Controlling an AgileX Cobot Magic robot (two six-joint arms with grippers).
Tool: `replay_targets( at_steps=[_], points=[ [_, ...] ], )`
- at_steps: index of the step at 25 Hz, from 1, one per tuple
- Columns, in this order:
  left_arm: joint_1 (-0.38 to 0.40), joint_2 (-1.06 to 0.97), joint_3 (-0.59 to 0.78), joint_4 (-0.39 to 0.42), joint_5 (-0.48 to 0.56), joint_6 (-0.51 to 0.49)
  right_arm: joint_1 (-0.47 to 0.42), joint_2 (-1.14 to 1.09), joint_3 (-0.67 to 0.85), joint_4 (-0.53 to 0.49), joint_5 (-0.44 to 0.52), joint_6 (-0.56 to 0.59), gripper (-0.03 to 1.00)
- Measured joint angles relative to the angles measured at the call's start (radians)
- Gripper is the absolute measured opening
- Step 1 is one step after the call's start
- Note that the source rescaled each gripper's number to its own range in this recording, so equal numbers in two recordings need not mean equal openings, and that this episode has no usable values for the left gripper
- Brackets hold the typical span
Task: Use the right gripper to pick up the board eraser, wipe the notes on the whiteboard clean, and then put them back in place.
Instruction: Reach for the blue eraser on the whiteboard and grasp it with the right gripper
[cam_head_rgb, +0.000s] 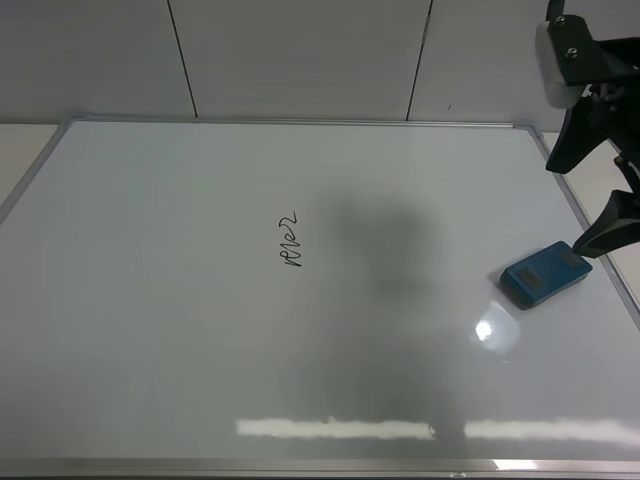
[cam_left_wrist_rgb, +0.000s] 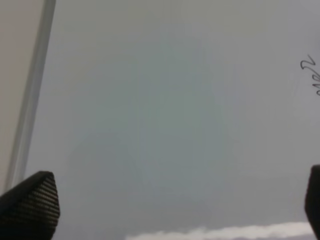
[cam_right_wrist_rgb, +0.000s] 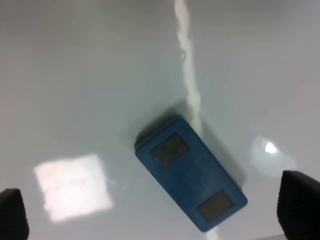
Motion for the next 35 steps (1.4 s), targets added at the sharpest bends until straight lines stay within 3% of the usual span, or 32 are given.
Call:
replay_targets(
  at_steps=[7, 13, 19, 26, 35],
  points=[
    [0.000, 0.000, 0.000, 0.000, 0.000, 0.000, 0.000, 0.000, 0.030, -0.121, -0.019, -0.063, 1.00],
    [0.000, 0.000, 0.000, 0.000, 0.000, 0.000, -0.038, 0.000, 0.164, -0.162, -0.145, -0.193, 1.00],
    [0.000, 0.000, 0.000, 0.000, 0.000, 0.000, -0.120, 0.007, 0.272, -0.169, -0.346, -0.350, 1.00],
    [0.000, 0.000, 0.000, 0.000, 0.000, 0.000, -0.152, 0.151, 0.274, -0.168, -0.478, -0.405, 0.97],
    [0.000, 0.000, 0.000, 0.000, 0.000, 0.000, -0.152, 0.290, 0.271, -0.075, -0.601, -0.504, 0.96]
  ],
)
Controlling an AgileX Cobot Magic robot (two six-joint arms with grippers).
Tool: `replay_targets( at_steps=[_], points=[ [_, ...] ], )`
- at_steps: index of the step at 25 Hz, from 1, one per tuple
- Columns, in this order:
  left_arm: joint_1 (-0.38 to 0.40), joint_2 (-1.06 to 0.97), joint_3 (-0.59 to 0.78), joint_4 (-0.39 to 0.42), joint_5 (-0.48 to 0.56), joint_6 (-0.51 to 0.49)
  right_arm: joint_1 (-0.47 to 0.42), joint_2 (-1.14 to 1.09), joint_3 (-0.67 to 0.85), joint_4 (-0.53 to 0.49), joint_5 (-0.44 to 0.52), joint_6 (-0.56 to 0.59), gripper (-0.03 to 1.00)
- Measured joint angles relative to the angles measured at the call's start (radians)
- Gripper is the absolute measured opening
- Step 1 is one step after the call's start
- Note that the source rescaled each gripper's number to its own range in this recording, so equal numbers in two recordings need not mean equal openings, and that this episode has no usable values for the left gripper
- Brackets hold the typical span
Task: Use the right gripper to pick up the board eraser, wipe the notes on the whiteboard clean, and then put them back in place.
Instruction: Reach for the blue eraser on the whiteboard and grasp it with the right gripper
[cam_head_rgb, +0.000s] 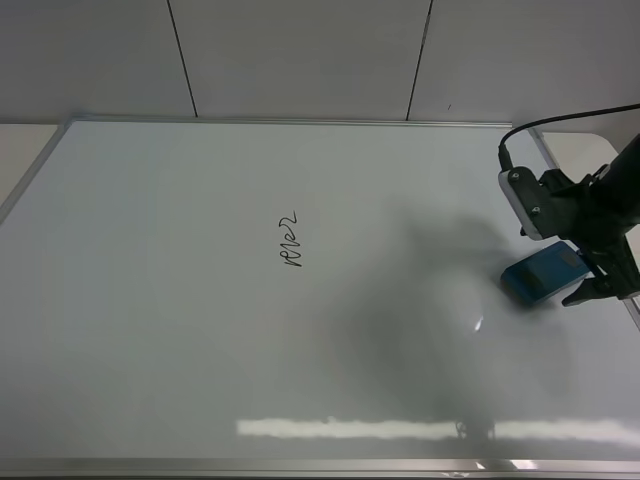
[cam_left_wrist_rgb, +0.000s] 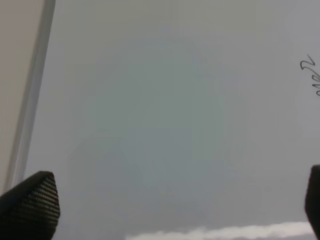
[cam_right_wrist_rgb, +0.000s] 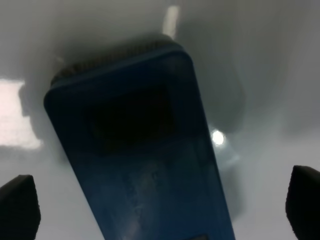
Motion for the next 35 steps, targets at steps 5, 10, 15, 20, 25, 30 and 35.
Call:
replay_targets(
  at_steps=[5, 10, 15, 20, 25, 30, 35],
  points=[
    [0.000, 0.000, 0.000, 0.000, 0.000, 0.000, 0.001, 0.026, -0.022, 0.034, -0.007, -0.040, 0.96],
    [0.000, 0.000, 0.000, 0.000, 0.000, 0.000, 0.004, 0.053, -0.022, 0.036, -0.008, -0.048, 0.96],
    [0.000, 0.000, 0.000, 0.000, 0.000, 0.000, 0.017, 0.083, -0.022, 0.038, -0.008, -0.051, 0.91],
    [0.000, 0.000, 0.000, 0.000, 0.000, 0.000, 0.018, 0.091, -0.022, 0.037, -0.008, -0.051, 0.88],
    [0.000, 0.000, 0.000, 0.000, 0.000, 0.000, 0.019, 0.091, -0.023, 0.037, -0.008, -0.051, 0.88],
    [0.000, 0.000, 0.000, 0.000, 0.000, 0.000, 0.019, 0.091, -0.023, 0.037, -0.008, -0.048, 0.70],
    [0.000, 0.000, 0.000, 0.000, 0.000, 0.000, 0.019, 0.084, -0.024, -0.014, 0.014, -0.039, 0.02]
  ],
)
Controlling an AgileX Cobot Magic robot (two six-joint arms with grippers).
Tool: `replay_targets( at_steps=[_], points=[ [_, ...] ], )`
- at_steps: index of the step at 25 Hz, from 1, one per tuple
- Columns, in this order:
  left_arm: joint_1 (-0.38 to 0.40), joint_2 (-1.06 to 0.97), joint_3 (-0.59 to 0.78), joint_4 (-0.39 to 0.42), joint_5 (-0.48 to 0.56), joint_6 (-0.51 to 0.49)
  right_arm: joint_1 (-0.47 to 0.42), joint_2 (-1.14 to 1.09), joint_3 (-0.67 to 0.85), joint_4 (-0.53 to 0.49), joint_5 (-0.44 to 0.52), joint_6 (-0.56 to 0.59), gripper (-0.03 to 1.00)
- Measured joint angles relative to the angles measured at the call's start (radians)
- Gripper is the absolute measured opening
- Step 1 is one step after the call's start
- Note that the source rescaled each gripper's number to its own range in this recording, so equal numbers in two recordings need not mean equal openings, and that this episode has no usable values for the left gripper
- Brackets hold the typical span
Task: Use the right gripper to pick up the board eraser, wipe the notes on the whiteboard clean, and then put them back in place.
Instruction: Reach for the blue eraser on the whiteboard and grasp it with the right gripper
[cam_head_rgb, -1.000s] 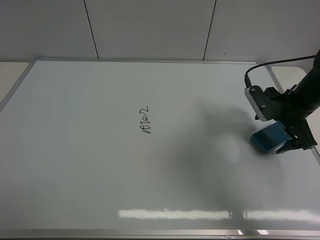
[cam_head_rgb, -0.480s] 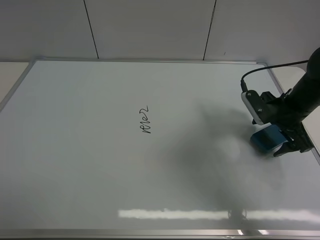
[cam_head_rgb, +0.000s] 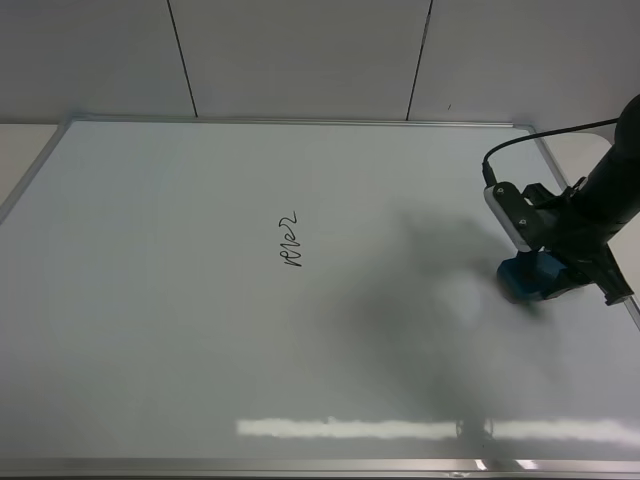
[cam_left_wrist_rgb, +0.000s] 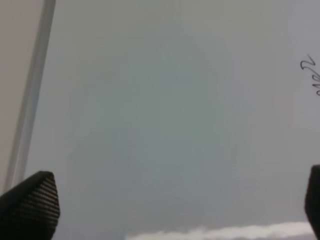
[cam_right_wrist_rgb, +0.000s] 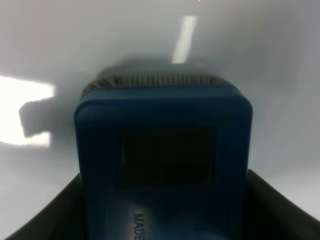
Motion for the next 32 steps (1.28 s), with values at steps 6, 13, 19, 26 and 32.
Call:
replay_targets(
  at_steps=[6, 13, 19, 26, 32],
  points=[
    [0.000, 0.000, 0.000, 0.000, 0.000, 0.000, 0.000, -0.018, 0.000, -0.035, 0.034, 0.000, 0.02],
    [0.000, 0.000, 0.000, 0.000, 0.000, 0.000, 0.000, -0.021, 0.000, -0.035, 0.041, 0.000, 0.02],
    [0.000, 0.000, 0.000, 0.000, 0.000, 0.000, 0.000, -0.021, 0.000, -0.035, 0.041, 0.000, 0.02],
    [0.000, 0.000, 0.000, 0.000, 0.000, 0.000, 0.000, -0.025, 0.000, 0.007, 0.025, 0.053, 0.02],
    [0.000, 0.000, 0.000, 0.000, 0.000, 0.000, 0.000, -0.079, 0.000, 0.154, 0.013, 0.115, 0.02]
  ],
)
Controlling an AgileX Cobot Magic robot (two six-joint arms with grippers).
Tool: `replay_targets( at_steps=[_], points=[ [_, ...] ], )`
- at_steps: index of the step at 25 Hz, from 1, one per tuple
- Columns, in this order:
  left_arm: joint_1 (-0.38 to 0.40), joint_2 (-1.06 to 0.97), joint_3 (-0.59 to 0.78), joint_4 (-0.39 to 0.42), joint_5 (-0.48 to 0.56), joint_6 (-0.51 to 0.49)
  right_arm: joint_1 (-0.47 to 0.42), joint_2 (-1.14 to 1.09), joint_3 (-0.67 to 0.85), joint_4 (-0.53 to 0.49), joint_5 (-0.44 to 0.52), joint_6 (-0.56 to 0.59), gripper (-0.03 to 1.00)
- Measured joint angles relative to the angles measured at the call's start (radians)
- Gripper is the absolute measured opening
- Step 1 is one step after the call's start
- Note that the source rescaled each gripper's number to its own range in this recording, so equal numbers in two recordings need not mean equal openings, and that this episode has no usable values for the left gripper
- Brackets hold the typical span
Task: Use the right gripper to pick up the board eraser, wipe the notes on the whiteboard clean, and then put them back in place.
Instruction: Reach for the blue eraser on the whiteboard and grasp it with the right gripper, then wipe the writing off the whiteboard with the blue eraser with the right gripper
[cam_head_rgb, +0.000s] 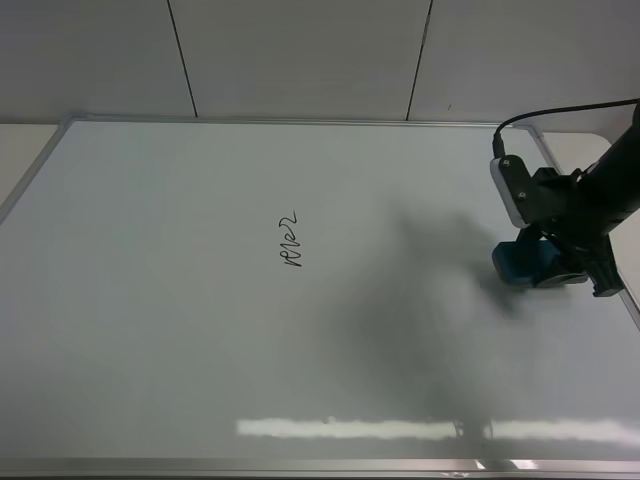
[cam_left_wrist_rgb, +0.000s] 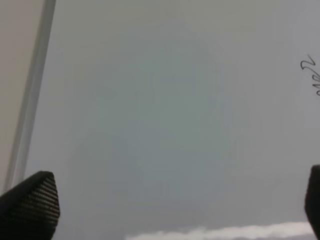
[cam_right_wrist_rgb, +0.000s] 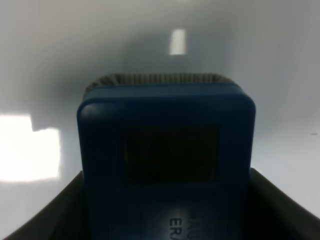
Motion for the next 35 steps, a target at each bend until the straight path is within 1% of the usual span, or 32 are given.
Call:
replay_targets(
  at_steps=[3, 6, 8, 10, 14, 19, 23, 25, 28, 31, 33, 35],
  points=[
    [0.000, 0.000, 0.000, 0.000, 0.000, 0.000, 0.000, -0.020, 0.000, 0.105, -0.006, 0.057, 0.02],
    [0.000, 0.000, 0.000, 0.000, 0.000, 0.000, 0.000, -0.026, 0.000, 0.235, -0.005, 0.159, 0.02],
    [0.000, 0.000, 0.000, 0.000, 0.000, 0.000, 0.001, -0.026, 0.000, 0.330, -0.004, 0.256, 0.02],
    [0.000, 0.000, 0.000, 0.000, 0.000, 0.000, 0.016, -0.026, 0.000, 0.398, -0.003, 0.387, 0.02],
    [0.000, 0.000, 0.000, 0.000, 0.000, 0.000, 0.093, -0.026, 0.000, 0.440, -0.006, 0.648, 0.02],
    [0.000, 0.000, 0.000, 0.000, 0.000, 0.000, 0.244, -0.026, 0.000, 0.440, -0.027, 0.934, 0.02],
    [0.000, 0.000, 0.000, 0.000, 0.000, 0.000, 0.376, -0.026, 0.000, 0.430, -0.079, 1.175, 0.02],
    [0.000, 0.000, 0.000, 0.000, 0.000, 0.000, 0.438, -0.026, 0.000, 0.407, -0.119, 1.297, 0.02],
    [0.000, 0.000, 0.000, 0.000, 0.000, 0.000, 0.531, -0.026, 0.000, 0.340, -0.161, 1.461, 0.02],
    [0.000, 0.000, 0.000, 0.000, 0.000, 0.000, 0.593, -0.014, -0.004, 0.252, -0.185, 1.644, 0.02],
    [0.000, 0.000, 0.000, 0.000, 0.000, 0.000, 0.627, 0.009, -0.033, 0.170, -0.177, 1.759, 0.02],
    [0.000, 0.000, 0.000, 0.000, 0.000, 0.000, 0.664, 0.039, -0.084, 0.082, -0.136, 1.873, 0.02]
  ],
)
